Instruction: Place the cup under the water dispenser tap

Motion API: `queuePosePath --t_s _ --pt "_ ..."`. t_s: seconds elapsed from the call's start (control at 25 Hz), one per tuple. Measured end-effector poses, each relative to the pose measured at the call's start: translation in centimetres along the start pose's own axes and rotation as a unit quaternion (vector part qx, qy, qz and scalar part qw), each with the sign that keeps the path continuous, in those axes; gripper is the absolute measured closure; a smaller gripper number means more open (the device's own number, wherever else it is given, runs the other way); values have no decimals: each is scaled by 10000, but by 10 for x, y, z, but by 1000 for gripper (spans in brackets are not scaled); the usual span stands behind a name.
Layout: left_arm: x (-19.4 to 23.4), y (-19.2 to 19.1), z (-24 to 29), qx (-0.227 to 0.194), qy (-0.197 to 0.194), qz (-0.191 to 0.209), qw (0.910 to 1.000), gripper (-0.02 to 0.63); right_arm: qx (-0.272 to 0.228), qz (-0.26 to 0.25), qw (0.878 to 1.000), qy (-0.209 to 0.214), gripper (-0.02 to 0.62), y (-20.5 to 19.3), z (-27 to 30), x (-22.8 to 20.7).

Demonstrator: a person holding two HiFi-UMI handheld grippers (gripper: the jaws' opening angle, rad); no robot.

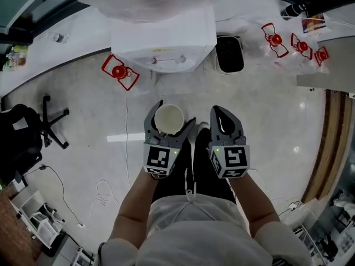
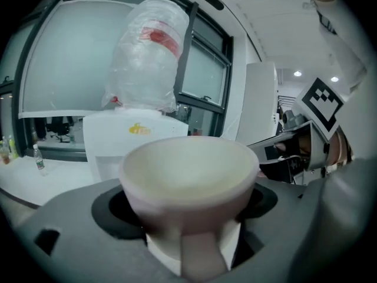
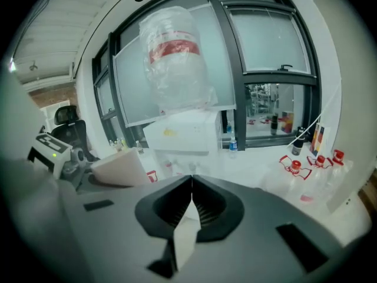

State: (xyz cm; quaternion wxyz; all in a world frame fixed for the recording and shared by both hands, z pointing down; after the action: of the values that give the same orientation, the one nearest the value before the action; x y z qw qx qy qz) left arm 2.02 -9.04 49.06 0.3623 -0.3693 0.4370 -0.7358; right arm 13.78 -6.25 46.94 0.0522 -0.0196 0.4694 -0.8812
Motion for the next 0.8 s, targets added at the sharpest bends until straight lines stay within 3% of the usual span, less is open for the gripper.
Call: queuePosePath --t_s 0.24,0.44,0.8 --pt "36 -64 37 -92 640 -294 9975 135 243 -228 9991 270 569 -52 58 -9" --pt "67 -112 67 -184 957 -483 9941 135 282 -330 9987 270 569 -93 99 -18" --pt "117 -159 134 -267 1244 -240 9916 135 415 -457 9978 261 569 -147 153 -38"
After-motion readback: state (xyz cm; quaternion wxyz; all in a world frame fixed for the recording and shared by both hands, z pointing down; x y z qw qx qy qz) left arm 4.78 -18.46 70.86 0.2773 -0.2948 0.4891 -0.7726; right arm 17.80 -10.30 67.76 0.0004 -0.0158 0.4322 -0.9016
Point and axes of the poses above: the fingertips, and each gripper's own axes: z forward along the fingers, x to its left, y out of its top, the point moved 2 cm from there along -z, backward along the fingers, and after that the axes turned 15 degrees about -y, right-handed, at the moved point
